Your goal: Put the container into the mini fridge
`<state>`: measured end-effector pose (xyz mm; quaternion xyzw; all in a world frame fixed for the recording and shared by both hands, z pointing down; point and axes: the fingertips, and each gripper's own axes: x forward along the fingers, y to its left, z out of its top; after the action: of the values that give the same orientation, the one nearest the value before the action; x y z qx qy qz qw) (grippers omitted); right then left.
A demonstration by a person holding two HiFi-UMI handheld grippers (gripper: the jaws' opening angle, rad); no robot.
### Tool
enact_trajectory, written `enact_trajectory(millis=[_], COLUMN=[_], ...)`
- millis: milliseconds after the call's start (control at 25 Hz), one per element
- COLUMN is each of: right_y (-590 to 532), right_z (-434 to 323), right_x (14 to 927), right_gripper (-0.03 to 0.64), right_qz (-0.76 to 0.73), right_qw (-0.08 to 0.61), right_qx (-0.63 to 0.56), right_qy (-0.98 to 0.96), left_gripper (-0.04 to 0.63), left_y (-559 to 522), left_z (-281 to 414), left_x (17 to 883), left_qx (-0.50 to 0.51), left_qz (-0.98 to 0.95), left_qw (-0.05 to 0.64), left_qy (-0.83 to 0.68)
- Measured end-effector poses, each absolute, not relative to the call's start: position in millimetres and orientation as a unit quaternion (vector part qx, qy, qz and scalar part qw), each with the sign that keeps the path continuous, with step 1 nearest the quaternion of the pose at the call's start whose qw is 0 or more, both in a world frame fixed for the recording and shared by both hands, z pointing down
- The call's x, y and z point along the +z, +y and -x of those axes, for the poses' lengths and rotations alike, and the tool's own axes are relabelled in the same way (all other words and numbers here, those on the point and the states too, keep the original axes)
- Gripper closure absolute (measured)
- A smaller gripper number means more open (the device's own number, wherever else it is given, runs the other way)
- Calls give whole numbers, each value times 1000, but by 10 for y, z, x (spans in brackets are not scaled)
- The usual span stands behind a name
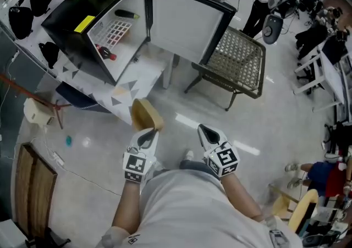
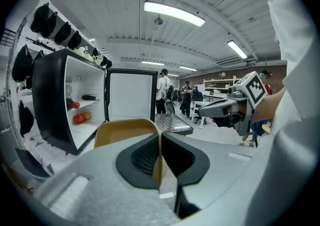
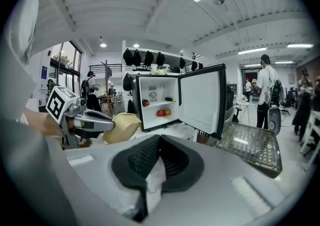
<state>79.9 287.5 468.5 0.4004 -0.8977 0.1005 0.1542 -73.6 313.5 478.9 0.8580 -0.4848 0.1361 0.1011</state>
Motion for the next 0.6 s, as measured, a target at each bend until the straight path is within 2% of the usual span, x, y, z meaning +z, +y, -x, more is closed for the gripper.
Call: enact_trajectory(millis=[280,600], right_y=[2938,2592], right_z=[-474,-468], right_x=[4786,4869], right_gripper=[614,614], right_qz=[-407,-415], right_qw=[169,169], right_qx=[97,101], right_qy=[-892,-888], left_gripper=[569,569], left_y=[3142,2857], left_z=[1040,1096], left_x=[4856,4976], left_qx=[120,129], left_qz=[-861,-861], left_qw=[102,105], left_qy=[-483,-480])
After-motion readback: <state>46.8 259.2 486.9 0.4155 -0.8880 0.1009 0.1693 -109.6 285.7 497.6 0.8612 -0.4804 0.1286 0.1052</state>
